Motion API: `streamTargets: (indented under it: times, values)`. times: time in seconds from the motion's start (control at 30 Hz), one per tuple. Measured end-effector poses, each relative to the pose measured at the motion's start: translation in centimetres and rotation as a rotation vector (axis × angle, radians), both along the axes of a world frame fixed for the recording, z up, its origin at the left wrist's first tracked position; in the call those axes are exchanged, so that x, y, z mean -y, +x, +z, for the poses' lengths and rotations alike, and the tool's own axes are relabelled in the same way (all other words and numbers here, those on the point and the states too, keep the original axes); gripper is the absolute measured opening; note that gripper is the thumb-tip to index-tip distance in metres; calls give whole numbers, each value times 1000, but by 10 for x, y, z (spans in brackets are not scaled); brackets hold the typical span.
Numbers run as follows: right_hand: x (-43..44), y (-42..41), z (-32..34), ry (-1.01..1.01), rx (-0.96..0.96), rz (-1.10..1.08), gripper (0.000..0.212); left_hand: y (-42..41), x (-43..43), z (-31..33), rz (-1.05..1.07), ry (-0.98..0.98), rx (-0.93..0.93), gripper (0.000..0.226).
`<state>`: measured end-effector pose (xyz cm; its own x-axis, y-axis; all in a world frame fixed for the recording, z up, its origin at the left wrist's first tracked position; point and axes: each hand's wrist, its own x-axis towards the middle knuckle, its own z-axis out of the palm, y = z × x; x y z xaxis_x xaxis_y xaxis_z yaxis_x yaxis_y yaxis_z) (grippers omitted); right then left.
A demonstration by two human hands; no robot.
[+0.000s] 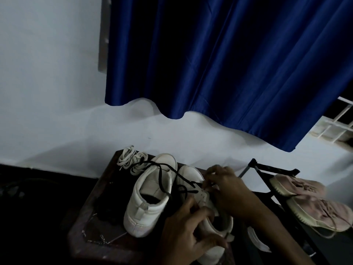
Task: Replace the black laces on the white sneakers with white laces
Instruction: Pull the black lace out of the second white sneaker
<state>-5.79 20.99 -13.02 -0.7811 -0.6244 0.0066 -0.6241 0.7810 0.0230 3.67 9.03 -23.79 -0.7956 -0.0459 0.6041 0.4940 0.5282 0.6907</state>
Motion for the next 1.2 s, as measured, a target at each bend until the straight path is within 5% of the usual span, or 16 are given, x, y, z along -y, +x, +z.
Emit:
streamTargets:
  times: [0.07,0.3,0.47,0.57,0.7,0.87,1.1,1.2]
  values:
    - [4,2,-4,143,-9,-5,27,1,-1,-1,-13,2,15,50]
    - [-2,8,-5,-71,38,-75,22,2,-1,0,-25,2,17,51]
    - [-17,-10,27,0,-401,-371,17,2,-1,-2,26,-31,-6,53]
    - [-18,-12,23,-12,-333,-355,16,4,-2,-4,35,-51,-18,51]
    - [-11,1,16,-201,-151,-61,19,3,0,2,-43,-89,-8,43]
    - [-3,1,6,128,54,-16,30,6,-2,-1,-67,-103,-4,33]
    - [-9,-2,11,44,-109,-130,3,2,-2,0,41,-145,-77,33]
    - [-21,-15,21,-59,-303,-352,14,3,-2,-1,50,-127,-81,31]
